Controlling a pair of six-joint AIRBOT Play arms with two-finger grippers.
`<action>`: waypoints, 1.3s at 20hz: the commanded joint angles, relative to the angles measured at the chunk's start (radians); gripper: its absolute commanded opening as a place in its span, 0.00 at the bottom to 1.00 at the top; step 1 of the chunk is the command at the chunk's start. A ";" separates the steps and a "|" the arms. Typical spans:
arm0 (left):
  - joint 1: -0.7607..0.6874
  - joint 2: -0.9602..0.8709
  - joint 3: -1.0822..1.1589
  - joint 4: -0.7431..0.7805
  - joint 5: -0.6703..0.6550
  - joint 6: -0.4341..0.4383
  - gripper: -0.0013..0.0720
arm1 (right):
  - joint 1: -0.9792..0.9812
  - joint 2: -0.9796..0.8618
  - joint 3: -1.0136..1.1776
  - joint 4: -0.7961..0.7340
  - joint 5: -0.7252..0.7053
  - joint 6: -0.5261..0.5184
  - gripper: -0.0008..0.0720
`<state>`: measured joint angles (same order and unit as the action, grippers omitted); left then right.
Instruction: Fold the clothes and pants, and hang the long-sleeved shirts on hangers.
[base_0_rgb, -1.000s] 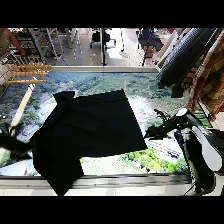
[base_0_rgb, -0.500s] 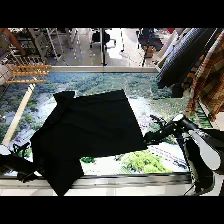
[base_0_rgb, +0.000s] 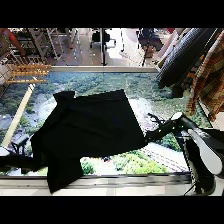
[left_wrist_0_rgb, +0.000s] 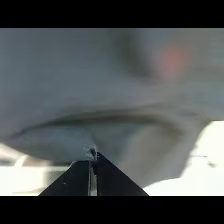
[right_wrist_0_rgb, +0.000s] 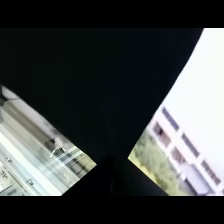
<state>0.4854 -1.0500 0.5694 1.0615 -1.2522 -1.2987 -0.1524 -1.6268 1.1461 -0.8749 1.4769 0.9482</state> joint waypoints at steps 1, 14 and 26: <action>0.069 0.048 0.221 -0.300 -0.138 0.149 0.02 | -0.003 0.168 0.090 0.003 0.125 0.010 0.04; 0.672 0.244 1.144 -2.044 0.005 0.267 0.02 | -0.003 0.974 0.832 -0.021 -0.435 0.084 0.04; 0.251 0.175 0.957 -0.808 -0.020 0.268 0.02 | -0.002 0.496 0.765 -0.055 -0.163 0.209 0.04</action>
<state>0.9371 -0.8558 1.6581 -0.1093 -1.2644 -1.0325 -0.1551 -0.9722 1.9690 -0.9607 1.1946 1.1072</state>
